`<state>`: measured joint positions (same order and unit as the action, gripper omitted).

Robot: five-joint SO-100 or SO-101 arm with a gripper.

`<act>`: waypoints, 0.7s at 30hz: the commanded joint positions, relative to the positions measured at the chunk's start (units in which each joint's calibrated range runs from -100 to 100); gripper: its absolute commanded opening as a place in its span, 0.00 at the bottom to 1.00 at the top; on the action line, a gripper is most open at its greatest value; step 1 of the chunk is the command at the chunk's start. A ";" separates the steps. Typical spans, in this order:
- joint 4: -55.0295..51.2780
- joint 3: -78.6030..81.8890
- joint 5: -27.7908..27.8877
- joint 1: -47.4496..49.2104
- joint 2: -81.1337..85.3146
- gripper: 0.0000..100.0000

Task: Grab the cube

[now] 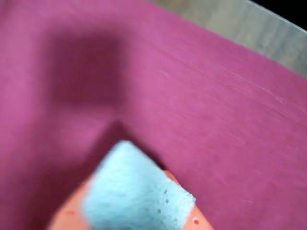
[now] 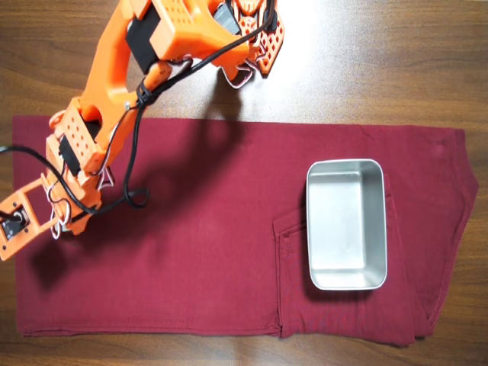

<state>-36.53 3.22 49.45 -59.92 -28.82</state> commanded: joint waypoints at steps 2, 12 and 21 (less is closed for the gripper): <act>1.81 -1.63 -1.32 0.61 2.14 0.00; -13.41 4.83 -0.39 10.88 23.09 0.00; -52.87 9.11 -7.81 64.91 50.44 0.00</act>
<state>-83.85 12.71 43.59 -8.77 17.53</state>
